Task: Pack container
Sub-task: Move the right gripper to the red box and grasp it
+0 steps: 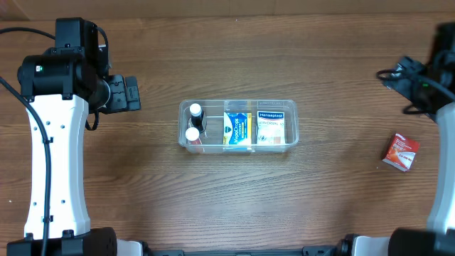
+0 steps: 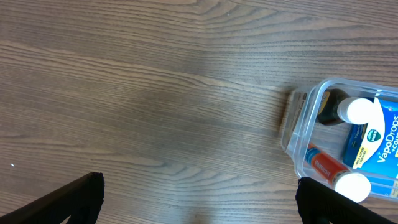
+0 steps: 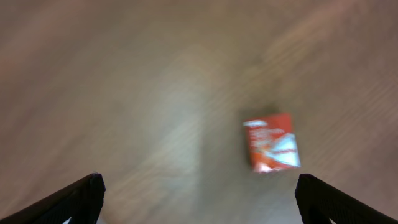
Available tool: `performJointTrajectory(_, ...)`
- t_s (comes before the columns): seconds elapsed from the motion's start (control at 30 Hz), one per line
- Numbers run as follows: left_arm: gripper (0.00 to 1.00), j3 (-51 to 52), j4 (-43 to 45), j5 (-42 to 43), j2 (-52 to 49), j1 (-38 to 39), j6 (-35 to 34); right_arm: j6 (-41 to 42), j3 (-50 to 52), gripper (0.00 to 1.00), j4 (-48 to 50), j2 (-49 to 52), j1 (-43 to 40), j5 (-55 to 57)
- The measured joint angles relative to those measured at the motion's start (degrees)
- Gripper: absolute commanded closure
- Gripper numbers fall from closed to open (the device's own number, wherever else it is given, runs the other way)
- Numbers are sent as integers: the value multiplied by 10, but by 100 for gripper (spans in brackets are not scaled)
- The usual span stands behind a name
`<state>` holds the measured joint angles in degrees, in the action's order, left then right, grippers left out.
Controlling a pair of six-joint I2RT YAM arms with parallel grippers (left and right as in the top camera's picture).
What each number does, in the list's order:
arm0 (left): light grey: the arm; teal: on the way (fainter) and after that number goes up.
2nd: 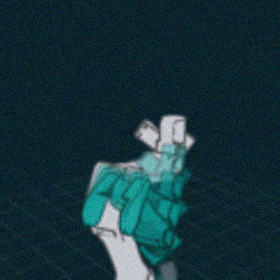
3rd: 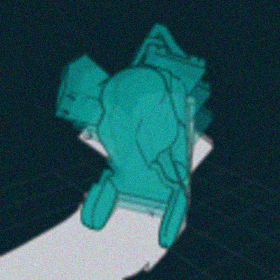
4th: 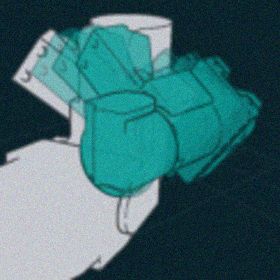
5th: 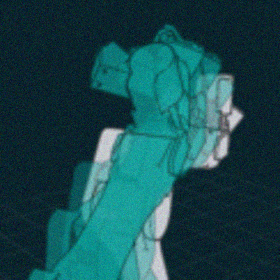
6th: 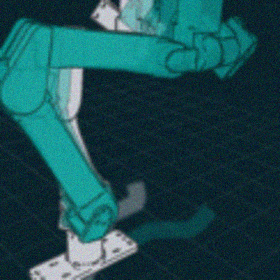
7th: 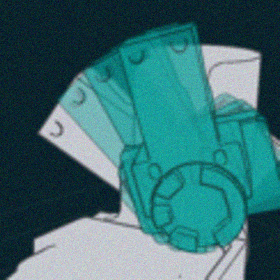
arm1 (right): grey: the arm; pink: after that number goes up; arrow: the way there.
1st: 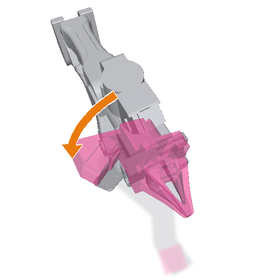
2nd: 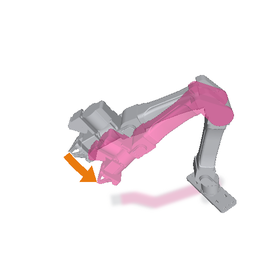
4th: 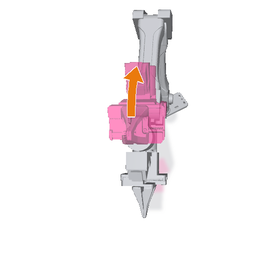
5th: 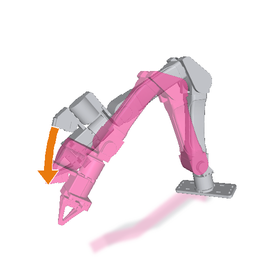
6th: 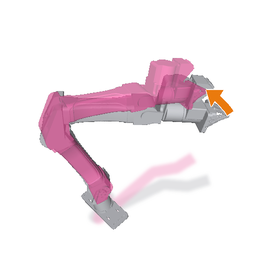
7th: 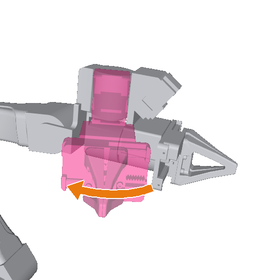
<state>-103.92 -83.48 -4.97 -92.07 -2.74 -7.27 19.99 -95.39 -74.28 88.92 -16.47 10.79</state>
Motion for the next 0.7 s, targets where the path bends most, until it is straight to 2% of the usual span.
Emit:
performJointTrajectory(0.1,0,0,4,0,0,0,0,-44,37,0,-1,42,-79,-22)
performJointTrajectory(0.2,0,0,6,0,0,0,0,-88,66,0,1,83,-118,-34)
performJointTrajectory(0.43,0,0,7,0,0,0,0,-153,91,0,29,167,-136,-63)
performJointTrajectory(0.7,0,0,7,0,0,0,0,-170,180,0,119,177,-150,-63)
